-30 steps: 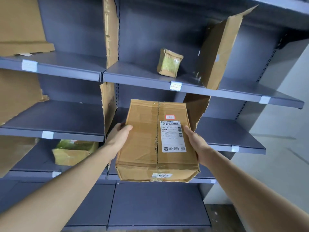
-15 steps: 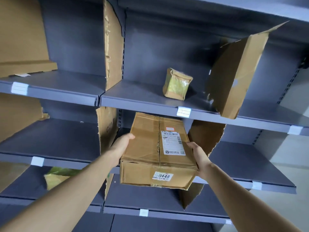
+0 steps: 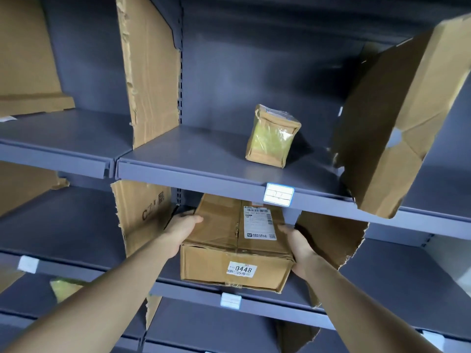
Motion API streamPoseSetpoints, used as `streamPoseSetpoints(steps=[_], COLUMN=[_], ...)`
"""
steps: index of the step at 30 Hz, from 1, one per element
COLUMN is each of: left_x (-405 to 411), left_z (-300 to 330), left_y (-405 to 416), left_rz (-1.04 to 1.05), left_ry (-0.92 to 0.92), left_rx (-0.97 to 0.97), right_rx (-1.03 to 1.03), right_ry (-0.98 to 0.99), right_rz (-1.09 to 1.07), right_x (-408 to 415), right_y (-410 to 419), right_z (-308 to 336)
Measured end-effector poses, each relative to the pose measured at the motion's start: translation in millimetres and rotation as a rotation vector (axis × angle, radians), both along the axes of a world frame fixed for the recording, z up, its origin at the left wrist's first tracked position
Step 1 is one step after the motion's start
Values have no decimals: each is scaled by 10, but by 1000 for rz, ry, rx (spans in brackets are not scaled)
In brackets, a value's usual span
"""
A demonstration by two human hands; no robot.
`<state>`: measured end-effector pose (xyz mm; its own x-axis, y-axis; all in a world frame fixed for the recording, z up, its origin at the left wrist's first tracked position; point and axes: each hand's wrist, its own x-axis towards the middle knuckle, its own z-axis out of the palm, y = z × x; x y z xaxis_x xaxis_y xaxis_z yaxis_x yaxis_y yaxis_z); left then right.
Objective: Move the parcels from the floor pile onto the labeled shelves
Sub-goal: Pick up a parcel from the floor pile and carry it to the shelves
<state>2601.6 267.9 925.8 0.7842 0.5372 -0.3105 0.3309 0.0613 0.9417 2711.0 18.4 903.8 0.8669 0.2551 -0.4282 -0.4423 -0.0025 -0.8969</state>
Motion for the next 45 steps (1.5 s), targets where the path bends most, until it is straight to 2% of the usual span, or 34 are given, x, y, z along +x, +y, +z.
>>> streamPoseSetpoints(steps=[6, 12, 14, 17, 24, 30, 36, 39, 45], left_x=[87, -3, -38, -105, -416, -830, -1347, -1517, -1743], left_z=[-94, -175, -164, -139, 17, 51, -68, -154, -313], left_y=[-19, -82, -104, -142, -221, -273, -556, -880, -1727], left_rz=[-20, -86, -92, -111, -131, -184, -62, -188, -618], left_ry=[-7, 5, 9, 25, -46, -130, -229, -254, -139], left_rx=[292, 445, 496, 493, 443, 457, 674, 634, 536], right_rx=[16, -41, -112, -210, -200, -217, -377, -471, -622], right_ry=[12, 2, -84, -210, -249, -296, -355, -341, -326], right_rz=[-43, -87, -136, -161, -159, -155, -207, -201, -202], right_x=[69, 47, 8, -92, -467, -1097, -1944, -2370, -3023], right_y=[127, 127, 142, 148, 125, 84, -160, -413, -1213], right_z=[-180, -271, -212, -87, 78, 238, 220, 136, -136])
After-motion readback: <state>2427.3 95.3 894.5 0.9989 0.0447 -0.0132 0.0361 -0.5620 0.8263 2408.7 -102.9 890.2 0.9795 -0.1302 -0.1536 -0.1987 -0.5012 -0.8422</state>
